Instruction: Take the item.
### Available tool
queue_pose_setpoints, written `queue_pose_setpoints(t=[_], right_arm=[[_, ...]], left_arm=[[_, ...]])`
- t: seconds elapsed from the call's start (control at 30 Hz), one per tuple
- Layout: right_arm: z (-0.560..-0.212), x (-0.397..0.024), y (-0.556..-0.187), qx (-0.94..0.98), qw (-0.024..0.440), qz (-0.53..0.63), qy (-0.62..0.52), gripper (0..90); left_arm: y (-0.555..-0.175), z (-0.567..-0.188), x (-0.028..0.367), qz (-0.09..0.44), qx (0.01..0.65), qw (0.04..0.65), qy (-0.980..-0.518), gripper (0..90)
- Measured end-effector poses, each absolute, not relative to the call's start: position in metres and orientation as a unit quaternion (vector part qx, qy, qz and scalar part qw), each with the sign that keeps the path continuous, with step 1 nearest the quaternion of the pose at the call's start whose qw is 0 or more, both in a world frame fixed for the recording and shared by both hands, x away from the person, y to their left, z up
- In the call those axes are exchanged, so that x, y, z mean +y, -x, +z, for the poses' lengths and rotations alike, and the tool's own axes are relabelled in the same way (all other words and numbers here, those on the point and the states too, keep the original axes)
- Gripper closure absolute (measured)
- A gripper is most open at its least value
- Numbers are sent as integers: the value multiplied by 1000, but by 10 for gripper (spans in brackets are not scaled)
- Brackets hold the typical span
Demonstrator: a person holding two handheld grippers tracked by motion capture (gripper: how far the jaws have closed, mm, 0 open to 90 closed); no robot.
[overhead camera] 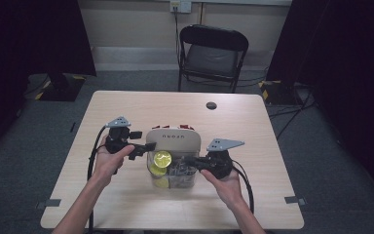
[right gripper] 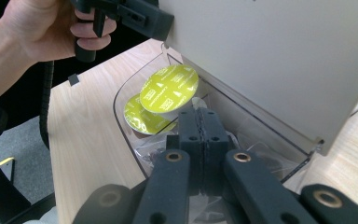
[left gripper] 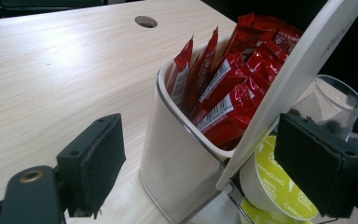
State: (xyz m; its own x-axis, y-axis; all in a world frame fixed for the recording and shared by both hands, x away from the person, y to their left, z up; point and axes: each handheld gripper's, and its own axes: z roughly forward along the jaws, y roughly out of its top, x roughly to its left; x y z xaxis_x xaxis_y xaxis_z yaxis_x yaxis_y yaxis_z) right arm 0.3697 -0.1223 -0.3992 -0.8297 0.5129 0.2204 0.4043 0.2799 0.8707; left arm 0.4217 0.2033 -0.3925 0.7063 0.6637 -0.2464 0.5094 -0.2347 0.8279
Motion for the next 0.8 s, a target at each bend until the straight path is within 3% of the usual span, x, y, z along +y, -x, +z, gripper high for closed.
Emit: queue_pose_setpoints(t=[0.8], right_arm=[[-379, -139, -366, 782, 62, 553, -282, 900]], left_arm=[[-421, -394, 203, 78, 375, 490, -783, 161]])
